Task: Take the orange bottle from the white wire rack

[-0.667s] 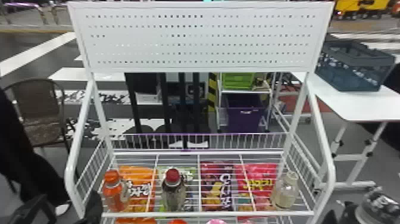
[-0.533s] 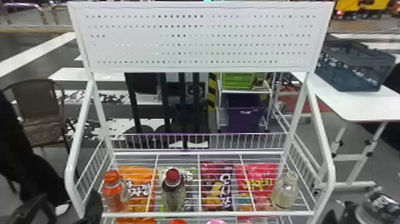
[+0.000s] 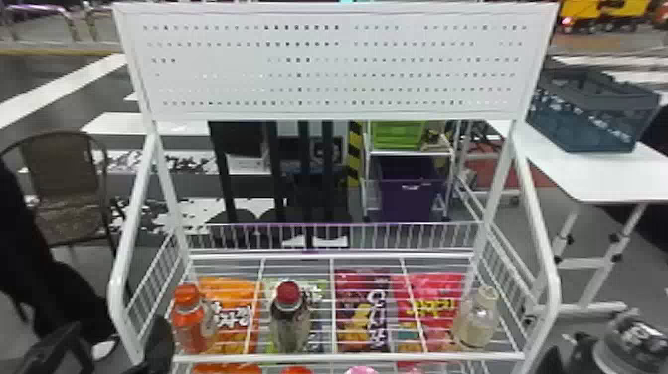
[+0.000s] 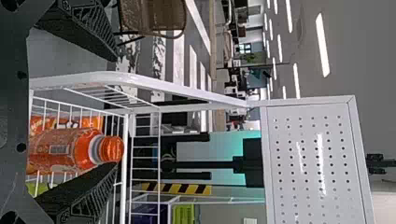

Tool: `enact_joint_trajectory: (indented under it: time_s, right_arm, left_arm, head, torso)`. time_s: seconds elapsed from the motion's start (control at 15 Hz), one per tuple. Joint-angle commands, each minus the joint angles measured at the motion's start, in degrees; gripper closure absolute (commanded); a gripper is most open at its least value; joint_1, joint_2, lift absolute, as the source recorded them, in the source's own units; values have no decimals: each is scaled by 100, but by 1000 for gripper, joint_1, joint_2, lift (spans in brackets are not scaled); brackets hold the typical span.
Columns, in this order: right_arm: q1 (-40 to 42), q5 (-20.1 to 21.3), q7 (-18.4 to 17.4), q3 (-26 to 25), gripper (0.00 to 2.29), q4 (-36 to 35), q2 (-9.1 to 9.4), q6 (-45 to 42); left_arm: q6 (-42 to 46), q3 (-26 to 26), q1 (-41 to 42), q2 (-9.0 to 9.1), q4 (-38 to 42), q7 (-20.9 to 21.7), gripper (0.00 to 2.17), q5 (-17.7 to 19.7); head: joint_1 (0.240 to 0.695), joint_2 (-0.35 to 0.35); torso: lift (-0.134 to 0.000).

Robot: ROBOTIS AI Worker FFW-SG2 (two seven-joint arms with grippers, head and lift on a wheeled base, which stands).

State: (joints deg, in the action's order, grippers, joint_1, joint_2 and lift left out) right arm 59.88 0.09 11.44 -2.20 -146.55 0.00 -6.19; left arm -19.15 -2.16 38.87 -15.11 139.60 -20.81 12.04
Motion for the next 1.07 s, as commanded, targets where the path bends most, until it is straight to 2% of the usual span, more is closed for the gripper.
enact_joint_trajectory:
  time_s: [0.0,0.13,0.33,0.53,0.8,1.0]
  right_arm:
    - [-11,0,8,0,1126,12,5,0]
    - [-29,0,8,0,1126,39,5,0]
    - [-55,0,-1,-9,1129,56,5,17]
    - [-82,0,-1,-9,1129,83,5,35]
    - [-73,0,-1,-35,1129,91,5,52]
    - [-46,0,-1,-44,1129,83,5,35]
  left_arm:
    - [20,49,-20,0,-108,-20,90,-8]
    - [495,286,-37,8,-530,-38,90,-17]
    - [1866,848,-319,17,-1857,-205,90,-17]
    - [2657,1139,-784,26,-3097,-319,90,18]
    - [3571,1314,-1435,88,-4336,-161,90,176]
    - [4045,1341,-2050,149,-5206,121,90,264]
  head:
    - [499,0]
    - [499,0]
    - [499,0]
    - [499,0]
    - [499,0]
    - [499,0]
  torso:
    - [0]
    - [0]
    - [0]
    - [0]
    - [0]
    - [0]
